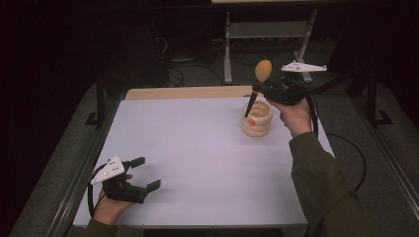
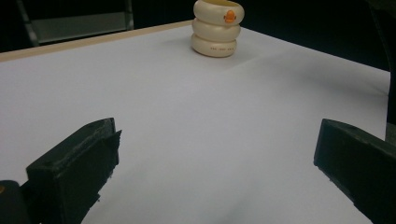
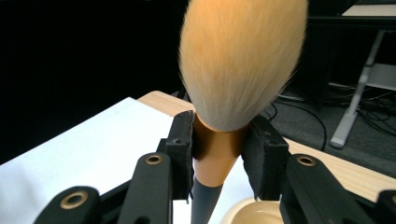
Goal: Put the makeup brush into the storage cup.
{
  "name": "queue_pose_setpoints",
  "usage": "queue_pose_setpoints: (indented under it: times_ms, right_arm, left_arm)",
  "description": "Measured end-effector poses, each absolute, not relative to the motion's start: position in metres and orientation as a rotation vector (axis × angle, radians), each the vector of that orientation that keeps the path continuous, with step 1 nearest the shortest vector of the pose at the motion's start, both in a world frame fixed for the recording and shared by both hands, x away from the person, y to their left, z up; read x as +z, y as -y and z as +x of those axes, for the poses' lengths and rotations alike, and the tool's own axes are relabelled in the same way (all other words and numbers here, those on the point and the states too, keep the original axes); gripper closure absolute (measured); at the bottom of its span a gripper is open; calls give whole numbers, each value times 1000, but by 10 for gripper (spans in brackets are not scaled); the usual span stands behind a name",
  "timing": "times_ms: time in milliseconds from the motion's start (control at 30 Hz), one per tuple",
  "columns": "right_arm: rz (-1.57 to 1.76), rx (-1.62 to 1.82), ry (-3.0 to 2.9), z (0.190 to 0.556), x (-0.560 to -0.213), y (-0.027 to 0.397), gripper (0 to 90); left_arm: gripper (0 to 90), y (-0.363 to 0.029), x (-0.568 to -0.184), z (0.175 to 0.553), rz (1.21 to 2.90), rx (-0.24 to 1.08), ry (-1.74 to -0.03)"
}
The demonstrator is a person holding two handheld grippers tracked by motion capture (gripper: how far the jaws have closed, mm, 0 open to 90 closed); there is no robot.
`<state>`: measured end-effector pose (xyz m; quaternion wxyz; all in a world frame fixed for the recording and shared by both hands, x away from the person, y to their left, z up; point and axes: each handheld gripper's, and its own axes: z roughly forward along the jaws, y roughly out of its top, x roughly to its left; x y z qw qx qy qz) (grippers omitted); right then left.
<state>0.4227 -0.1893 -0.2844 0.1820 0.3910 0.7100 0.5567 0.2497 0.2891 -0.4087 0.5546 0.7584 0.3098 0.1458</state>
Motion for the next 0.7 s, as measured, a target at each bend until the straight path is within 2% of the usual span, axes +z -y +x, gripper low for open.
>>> queue_pose_setpoints:
  times_ms: [700]
  right_arm:
    - [1177,1445,-1947,449,-307,195,642]
  left_arm:
    - [0,-290,-409,250,1775,343,-739]
